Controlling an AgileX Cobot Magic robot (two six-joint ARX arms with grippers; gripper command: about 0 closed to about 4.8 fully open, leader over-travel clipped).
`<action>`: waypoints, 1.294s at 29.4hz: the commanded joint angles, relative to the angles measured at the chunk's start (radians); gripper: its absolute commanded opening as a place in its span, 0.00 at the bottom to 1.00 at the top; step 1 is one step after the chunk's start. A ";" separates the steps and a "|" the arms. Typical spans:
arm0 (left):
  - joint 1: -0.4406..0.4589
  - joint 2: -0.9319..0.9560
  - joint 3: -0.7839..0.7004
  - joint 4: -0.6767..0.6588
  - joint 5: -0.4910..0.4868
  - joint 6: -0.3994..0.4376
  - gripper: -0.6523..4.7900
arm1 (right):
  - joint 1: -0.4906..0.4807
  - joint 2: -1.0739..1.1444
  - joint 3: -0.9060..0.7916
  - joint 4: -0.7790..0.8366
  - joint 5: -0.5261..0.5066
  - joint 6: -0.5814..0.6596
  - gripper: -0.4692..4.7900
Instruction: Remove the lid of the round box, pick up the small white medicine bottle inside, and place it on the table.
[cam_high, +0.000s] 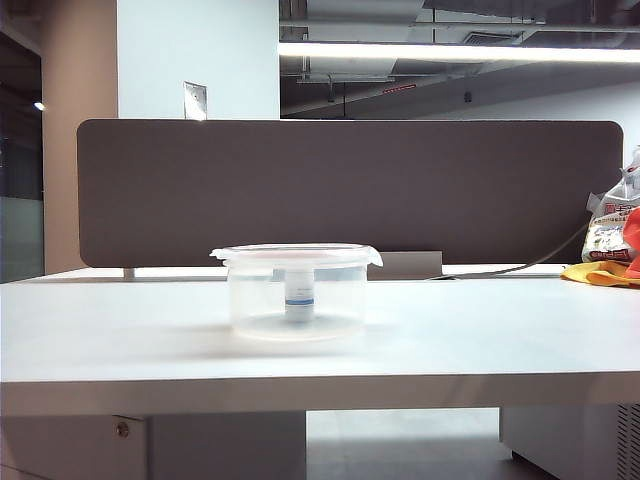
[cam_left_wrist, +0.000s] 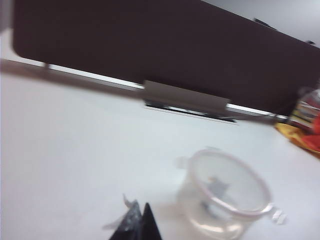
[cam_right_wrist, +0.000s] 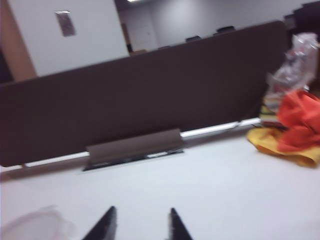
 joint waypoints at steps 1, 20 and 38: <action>-0.002 0.145 0.109 0.007 0.062 0.007 0.11 | 0.002 0.130 0.106 0.016 -0.075 0.005 0.34; -0.086 0.884 0.484 -0.048 0.327 -0.050 0.37 | 0.311 1.311 0.603 -0.049 -0.494 0.024 0.57; -0.140 1.541 0.825 -0.001 0.376 -0.099 0.67 | 0.343 1.483 0.613 0.101 -0.597 0.293 0.67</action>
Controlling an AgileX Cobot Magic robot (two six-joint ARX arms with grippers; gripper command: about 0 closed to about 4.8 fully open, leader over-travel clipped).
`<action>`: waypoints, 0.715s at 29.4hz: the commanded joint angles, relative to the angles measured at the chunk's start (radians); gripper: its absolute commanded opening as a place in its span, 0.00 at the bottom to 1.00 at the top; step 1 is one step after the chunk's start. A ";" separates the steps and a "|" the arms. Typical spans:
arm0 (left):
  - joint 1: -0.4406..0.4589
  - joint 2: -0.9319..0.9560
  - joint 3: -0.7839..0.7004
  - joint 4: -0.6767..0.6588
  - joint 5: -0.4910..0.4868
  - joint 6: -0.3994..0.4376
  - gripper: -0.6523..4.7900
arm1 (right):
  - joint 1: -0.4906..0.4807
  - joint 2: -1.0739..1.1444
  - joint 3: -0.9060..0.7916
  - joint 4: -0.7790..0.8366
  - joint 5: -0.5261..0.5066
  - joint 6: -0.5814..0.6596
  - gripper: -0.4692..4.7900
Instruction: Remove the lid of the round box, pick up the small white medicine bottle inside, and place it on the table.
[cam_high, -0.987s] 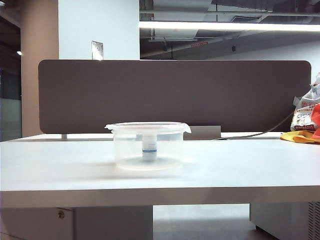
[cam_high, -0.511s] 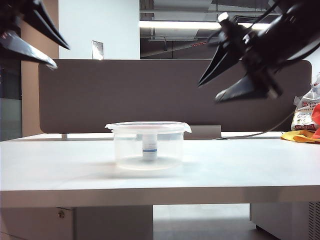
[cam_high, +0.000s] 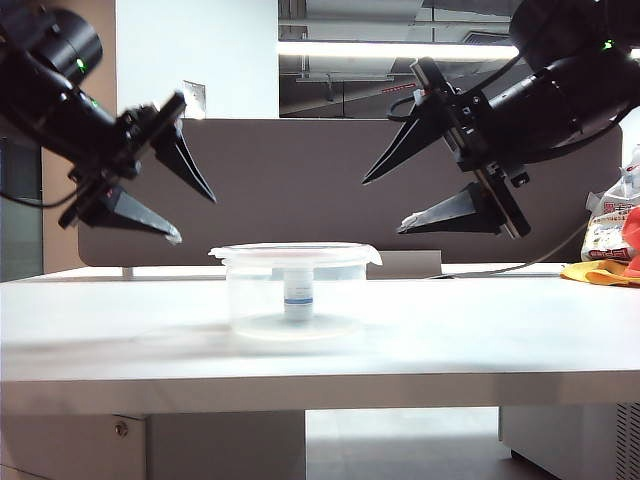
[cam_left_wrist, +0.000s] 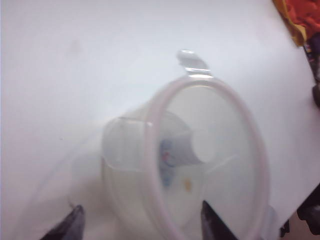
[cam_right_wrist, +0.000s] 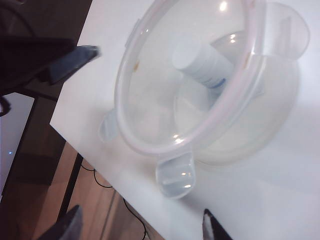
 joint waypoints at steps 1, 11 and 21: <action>-0.002 0.058 0.038 0.017 0.013 -0.025 0.67 | 0.002 -0.005 0.003 0.025 0.034 0.026 0.67; -0.002 0.129 0.093 0.113 0.062 -0.089 0.55 | 0.039 0.083 0.003 0.093 0.032 0.109 0.67; -0.002 0.181 0.101 0.114 0.069 -0.096 0.56 | 0.060 0.102 0.003 0.152 0.053 0.149 0.55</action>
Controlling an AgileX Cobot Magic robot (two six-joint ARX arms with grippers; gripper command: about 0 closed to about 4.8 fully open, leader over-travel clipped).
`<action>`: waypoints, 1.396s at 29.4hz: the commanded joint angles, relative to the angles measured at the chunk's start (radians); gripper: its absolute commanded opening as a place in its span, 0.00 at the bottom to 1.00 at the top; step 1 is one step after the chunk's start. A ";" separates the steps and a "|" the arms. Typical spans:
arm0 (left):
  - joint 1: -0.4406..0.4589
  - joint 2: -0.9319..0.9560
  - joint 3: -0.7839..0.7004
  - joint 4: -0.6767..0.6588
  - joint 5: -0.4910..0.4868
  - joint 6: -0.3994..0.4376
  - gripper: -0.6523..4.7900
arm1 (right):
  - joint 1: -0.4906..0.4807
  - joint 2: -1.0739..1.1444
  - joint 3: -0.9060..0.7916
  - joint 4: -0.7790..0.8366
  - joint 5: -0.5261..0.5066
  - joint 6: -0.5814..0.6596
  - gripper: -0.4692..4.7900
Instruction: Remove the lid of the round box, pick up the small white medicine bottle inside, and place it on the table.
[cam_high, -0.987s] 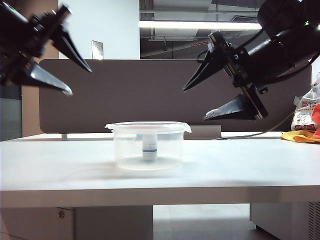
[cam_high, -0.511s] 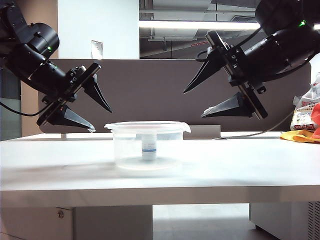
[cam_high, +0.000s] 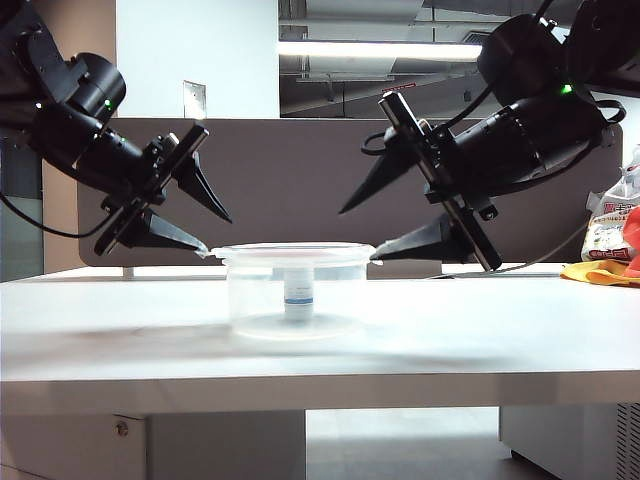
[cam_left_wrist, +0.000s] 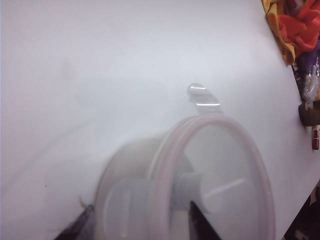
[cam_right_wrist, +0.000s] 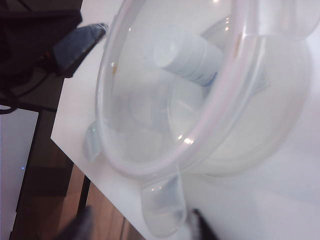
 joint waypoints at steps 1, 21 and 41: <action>-0.002 0.022 0.005 0.009 0.023 -0.003 0.56 | 0.001 -0.004 0.003 0.019 0.009 0.002 0.55; -0.030 0.031 0.006 0.019 0.051 0.013 0.33 | 0.001 0.056 0.003 0.078 -0.055 0.052 0.25; -0.030 0.021 0.085 0.014 0.152 0.050 0.21 | 0.001 0.055 0.054 0.205 -0.209 0.113 0.09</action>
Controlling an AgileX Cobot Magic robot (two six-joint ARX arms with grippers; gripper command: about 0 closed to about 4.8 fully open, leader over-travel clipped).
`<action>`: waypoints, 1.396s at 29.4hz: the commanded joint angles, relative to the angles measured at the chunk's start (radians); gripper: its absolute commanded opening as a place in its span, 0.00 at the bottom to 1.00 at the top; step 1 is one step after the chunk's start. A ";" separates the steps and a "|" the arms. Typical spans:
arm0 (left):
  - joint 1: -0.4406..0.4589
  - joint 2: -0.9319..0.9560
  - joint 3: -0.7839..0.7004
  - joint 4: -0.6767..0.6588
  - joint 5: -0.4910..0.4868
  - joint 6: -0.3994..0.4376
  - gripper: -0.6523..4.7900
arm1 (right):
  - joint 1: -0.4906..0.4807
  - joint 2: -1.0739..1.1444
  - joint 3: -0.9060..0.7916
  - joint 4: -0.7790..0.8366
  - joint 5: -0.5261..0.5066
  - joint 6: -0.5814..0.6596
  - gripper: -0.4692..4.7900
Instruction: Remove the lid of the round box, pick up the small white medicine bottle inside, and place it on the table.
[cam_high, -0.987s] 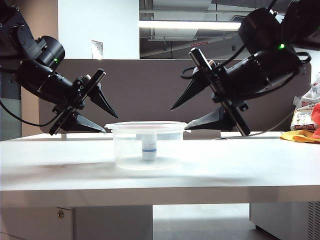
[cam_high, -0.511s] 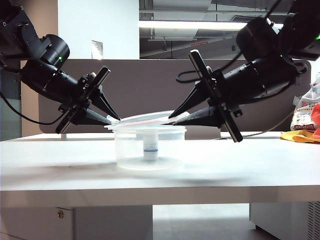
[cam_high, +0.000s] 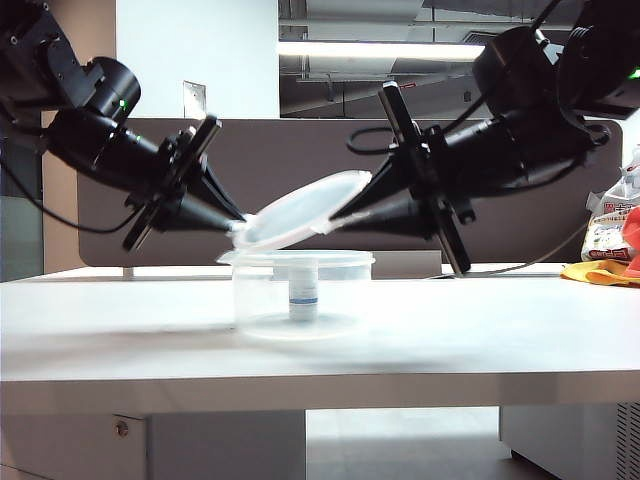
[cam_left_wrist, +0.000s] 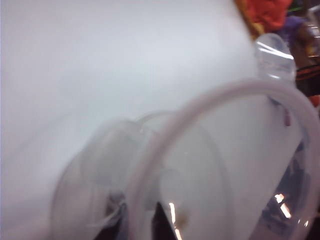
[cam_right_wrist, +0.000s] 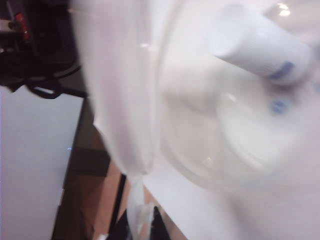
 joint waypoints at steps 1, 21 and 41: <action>-0.004 -0.018 0.029 0.003 0.039 0.009 0.21 | 0.001 -0.007 0.049 0.056 -0.053 0.020 0.09; -0.004 -0.140 0.061 -0.139 0.133 0.084 0.21 | -0.129 -0.007 0.269 0.061 0.109 0.005 0.09; -0.032 -0.149 0.061 -0.206 0.310 0.084 0.22 | -0.372 -0.006 0.267 -0.214 0.166 -0.095 0.32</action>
